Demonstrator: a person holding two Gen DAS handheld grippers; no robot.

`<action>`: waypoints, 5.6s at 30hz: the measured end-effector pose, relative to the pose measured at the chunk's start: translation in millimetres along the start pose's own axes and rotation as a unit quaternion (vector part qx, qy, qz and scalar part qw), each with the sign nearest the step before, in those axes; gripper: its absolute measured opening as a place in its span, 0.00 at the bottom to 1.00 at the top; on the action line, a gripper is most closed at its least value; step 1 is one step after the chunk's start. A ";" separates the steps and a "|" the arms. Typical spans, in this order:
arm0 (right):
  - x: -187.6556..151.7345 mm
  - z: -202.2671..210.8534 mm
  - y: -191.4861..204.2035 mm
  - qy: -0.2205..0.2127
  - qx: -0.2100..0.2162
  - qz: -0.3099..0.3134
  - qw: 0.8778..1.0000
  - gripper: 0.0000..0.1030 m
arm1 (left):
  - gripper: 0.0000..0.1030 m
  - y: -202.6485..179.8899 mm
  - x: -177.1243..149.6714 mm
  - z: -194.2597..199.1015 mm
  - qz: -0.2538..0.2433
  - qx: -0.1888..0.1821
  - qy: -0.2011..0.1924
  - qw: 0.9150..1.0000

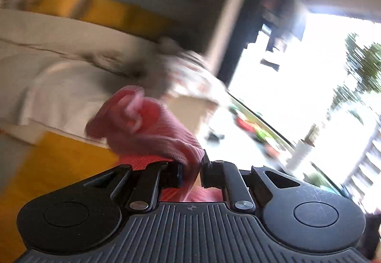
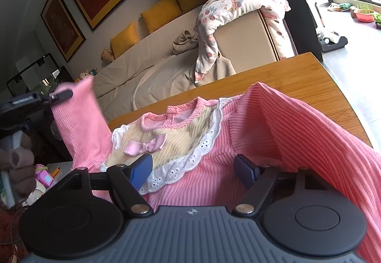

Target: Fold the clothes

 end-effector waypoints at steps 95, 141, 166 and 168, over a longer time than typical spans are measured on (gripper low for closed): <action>66.1 -53.3 117.1 0.020 0.029 0.159 0.987 0.46 | 0.25 -6.6 -72.3 -10.8 -0.205 -0.065 0.080 0.973; 71.7 15.4 20.2 0.052 -0.216 0.276 0.935 0.55 | 0.85 39.7 -83.7 -2.2 -0.081 -0.063 0.167 0.981; 111.9 -34.7 92.0 -0.022 0.067 0.140 0.988 0.11 | 0.92 59.4 -68.2 19.9 -0.055 -0.014 0.085 0.995; 102.4 -39.2 82.2 0.005 0.050 0.166 0.985 0.11 | 0.92 60.6 -68.1 20.1 -0.053 -0.010 0.084 0.995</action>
Point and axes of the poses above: each gripper's, at about its wrist camera, not at the fingertips, and z roughly against the way its jaws point, y to its left, x to its top, the point moved 7 cm from there along -z, roughly the way its jaws point, and after that the axes turned 10 degrees about z, right-handed, at the moved point
